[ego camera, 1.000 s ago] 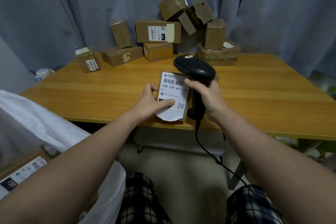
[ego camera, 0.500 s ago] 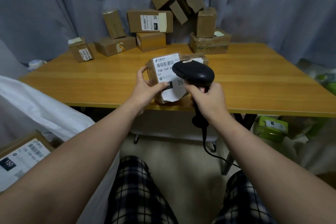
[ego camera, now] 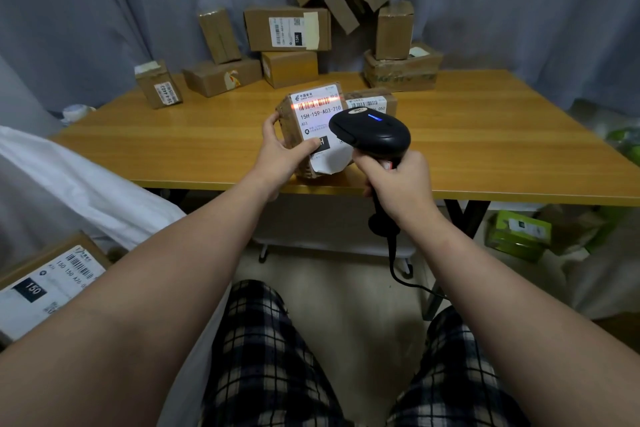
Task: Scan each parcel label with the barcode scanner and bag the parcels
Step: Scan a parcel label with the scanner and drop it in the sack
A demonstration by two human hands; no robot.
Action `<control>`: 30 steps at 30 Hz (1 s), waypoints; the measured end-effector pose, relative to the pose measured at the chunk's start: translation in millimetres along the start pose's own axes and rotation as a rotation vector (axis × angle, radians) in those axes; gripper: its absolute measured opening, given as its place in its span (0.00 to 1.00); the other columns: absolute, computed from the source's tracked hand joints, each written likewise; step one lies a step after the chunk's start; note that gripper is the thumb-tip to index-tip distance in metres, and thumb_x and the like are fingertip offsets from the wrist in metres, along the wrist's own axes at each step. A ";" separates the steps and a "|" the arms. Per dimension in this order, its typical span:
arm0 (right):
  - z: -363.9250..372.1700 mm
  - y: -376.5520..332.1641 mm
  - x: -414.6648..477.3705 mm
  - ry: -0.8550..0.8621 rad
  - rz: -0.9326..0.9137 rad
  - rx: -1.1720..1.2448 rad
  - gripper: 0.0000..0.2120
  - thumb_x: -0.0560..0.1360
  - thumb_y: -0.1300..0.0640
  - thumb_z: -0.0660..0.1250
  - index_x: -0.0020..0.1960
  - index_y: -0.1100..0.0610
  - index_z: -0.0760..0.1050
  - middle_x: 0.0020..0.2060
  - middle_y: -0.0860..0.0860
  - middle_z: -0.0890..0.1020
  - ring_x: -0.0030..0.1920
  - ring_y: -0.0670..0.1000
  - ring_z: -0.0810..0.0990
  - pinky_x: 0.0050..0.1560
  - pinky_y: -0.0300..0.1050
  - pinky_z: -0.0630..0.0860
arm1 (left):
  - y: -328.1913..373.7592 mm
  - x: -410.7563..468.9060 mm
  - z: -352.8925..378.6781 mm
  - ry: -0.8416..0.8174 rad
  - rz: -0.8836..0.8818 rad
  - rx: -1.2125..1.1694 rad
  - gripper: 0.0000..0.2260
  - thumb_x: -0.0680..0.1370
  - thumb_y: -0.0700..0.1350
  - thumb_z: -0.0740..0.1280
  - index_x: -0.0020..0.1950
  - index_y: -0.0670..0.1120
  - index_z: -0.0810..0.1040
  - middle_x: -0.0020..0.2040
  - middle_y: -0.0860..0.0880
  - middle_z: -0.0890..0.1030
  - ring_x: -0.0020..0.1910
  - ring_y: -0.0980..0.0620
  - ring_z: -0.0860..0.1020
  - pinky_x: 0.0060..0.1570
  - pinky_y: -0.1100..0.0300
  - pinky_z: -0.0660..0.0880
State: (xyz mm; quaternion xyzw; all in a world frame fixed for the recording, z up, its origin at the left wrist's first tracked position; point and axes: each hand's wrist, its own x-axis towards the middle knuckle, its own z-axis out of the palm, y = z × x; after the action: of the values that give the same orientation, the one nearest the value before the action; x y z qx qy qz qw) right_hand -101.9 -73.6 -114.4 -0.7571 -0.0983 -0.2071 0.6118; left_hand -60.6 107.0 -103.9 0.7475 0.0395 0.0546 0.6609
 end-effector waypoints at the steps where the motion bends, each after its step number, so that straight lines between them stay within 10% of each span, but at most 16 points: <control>1: -0.1 -0.6 0.0 0.001 0.003 0.000 0.29 0.64 0.43 0.68 0.35 0.72 0.70 0.28 0.67 0.73 0.32 0.67 0.74 0.36 0.59 0.77 | -0.1 0.0 -0.2 0.000 0.000 0.002 0.39 0.74 0.44 0.73 0.75 0.56 0.51 0.63 0.43 0.77 0.61 0.46 0.77 0.62 0.45 0.75; 17: 7.4 -15.2 -1.9 -0.027 0.019 0.027 0.24 0.64 0.44 0.70 0.31 0.66 0.70 0.24 0.53 0.71 0.30 0.55 0.73 0.35 0.58 0.76 | 5.6 -19.5 -4.9 0.066 0.115 -0.014 0.38 0.74 0.42 0.73 0.76 0.53 0.52 0.60 0.48 0.75 0.62 0.50 0.74 0.55 0.58 0.77; 21: 27.3 -37.3 -2.6 -0.092 -0.022 0.076 0.18 0.64 0.43 0.70 0.27 0.57 0.71 0.23 0.51 0.69 0.31 0.56 0.72 0.36 0.62 0.77 | 11.9 -42.0 -38.1 0.170 0.213 0.015 0.39 0.73 0.45 0.74 0.75 0.56 0.53 0.65 0.46 0.73 0.64 0.50 0.73 0.51 0.59 0.79; 30: 127.8 -85.8 -44.4 -0.356 -0.101 0.233 0.24 0.65 0.46 0.71 0.31 0.67 0.69 0.25 0.59 0.72 0.28 0.54 0.74 0.32 0.52 0.73 | 4.0 -139.0 -154.3 0.518 0.251 0.013 0.38 0.74 0.41 0.73 0.75 0.54 0.54 0.59 0.51 0.76 0.54 0.58 0.80 0.41 0.70 0.77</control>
State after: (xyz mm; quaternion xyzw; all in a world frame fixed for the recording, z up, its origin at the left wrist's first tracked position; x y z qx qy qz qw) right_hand -151.4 74.6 -78.8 -0.7001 -0.2656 -0.0878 0.6570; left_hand -219.0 240.0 -85.4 0.7119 0.1144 0.3249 0.6120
